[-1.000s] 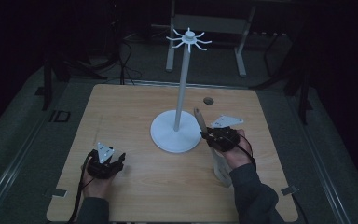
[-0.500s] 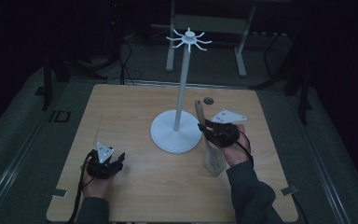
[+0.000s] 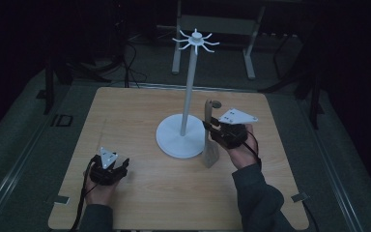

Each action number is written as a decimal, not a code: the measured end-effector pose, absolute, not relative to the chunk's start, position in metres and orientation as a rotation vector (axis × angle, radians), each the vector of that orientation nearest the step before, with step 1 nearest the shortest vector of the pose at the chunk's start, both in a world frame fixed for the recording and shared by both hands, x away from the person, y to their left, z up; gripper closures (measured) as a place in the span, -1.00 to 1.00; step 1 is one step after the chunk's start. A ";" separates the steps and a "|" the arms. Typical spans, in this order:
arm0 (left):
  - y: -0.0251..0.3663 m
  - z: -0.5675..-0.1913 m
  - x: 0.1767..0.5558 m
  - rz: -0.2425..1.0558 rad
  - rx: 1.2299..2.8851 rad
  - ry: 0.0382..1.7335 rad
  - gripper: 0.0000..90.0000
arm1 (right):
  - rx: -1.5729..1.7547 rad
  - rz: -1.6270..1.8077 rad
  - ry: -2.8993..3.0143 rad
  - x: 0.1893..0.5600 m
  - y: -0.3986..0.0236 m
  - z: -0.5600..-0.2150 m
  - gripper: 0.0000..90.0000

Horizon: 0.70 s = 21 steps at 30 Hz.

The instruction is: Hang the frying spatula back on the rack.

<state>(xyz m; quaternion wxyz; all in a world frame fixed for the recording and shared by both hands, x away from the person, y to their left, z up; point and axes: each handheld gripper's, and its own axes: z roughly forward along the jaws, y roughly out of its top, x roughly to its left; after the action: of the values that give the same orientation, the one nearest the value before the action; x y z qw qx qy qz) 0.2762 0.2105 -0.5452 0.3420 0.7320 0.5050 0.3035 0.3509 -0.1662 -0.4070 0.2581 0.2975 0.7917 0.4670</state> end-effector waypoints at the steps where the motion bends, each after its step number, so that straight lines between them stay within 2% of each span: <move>1: 0.211 -0.545 0.276 0.789 1.902 1.316 0.00 | 0.802 1.269 2.143 0.351 -0.166 -0.406 0.61; 21: 0.211 -0.544 0.276 0.792 1.899 1.318 0.00 | 0.804 1.314 2.085 0.351 -0.165 -0.391 0.61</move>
<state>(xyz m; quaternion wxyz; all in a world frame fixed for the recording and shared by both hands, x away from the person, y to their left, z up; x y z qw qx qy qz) 0.2757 0.2112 -0.5444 0.3421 0.7303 0.5068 0.3047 0.3507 -0.1647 -0.3907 0.2711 0.2985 0.7743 0.4877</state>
